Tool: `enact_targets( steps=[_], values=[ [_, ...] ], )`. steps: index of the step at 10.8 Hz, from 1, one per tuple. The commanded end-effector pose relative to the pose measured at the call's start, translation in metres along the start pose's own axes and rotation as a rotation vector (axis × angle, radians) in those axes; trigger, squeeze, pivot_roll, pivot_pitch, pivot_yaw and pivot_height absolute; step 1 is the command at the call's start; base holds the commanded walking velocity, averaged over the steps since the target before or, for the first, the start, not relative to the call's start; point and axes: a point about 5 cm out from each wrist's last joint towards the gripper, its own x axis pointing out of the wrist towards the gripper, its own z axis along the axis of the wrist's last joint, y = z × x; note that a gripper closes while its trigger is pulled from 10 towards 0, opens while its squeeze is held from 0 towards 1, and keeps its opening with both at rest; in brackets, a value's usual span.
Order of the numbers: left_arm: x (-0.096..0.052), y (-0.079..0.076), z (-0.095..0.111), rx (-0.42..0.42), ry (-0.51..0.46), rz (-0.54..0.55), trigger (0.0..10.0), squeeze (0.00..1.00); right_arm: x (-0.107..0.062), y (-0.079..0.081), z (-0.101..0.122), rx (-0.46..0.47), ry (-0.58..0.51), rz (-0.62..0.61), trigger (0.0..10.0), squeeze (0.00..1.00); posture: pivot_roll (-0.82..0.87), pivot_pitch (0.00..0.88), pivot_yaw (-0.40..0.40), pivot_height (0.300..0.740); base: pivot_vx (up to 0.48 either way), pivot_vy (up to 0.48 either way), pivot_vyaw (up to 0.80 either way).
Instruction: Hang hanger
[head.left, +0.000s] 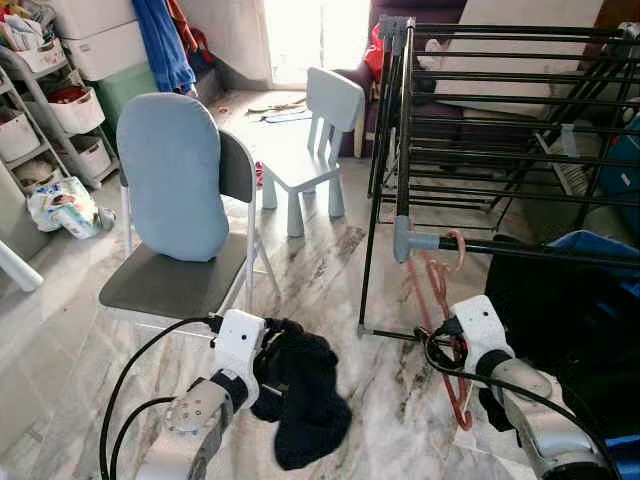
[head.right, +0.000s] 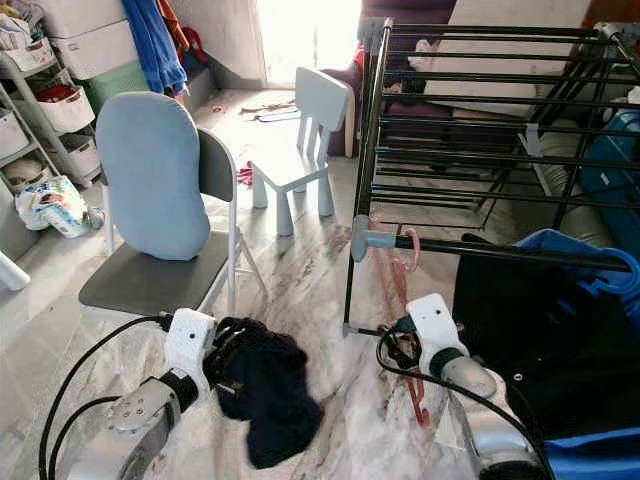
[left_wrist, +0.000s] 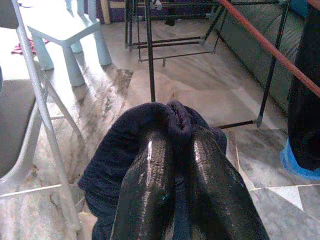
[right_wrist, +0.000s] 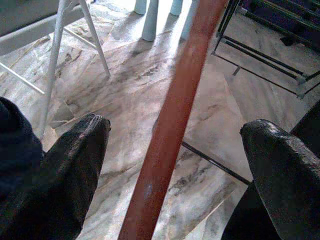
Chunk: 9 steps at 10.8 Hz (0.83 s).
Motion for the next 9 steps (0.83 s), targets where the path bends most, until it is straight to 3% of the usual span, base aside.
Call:
enact_targets(
  steps=[1, 3, 6, 9],
  values=[
    [0.001, 0.002, 0.008, 0.021, -0.029, -0.002, 10.0, 0.0, 0.002, 0.0, 0.004, -0.017, -0.018, 0.011, 10.0, 0.0, -0.11, 0.0, 0.033, 0.74, 0.0, 0.0, 0.0],
    [0.001, 0.002, 0.008, 0.025, -0.032, 0.001, 10.0, 0.0, 0.005, -0.004, 0.006, 0.013, -0.036, 0.002, 10.0, 0.0, -0.1, 0.0, 0.033, 0.74, 0.0, 0.0, 0.0],
    [0.001, 0.001, 0.009, 0.028, -0.033, -0.001, 10.0, 0.0, 0.009, -0.009, 0.012, -0.066, -0.075, -0.034, 10.0, 0.0, -0.11, 0.0, 0.036, 0.74, 0.0, 0.0, 0.0],
    [0.001, 0.001, 0.008, 0.029, -0.033, 0.0, 10.0, 0.0, 0.011, -0.014, 0.015, -0.027, -0.104, -0.057, 10.0, 0.0, -0.1, 0.0, 0.034, 0.74, 0.0, 0.0, 0.0]
  ],
)
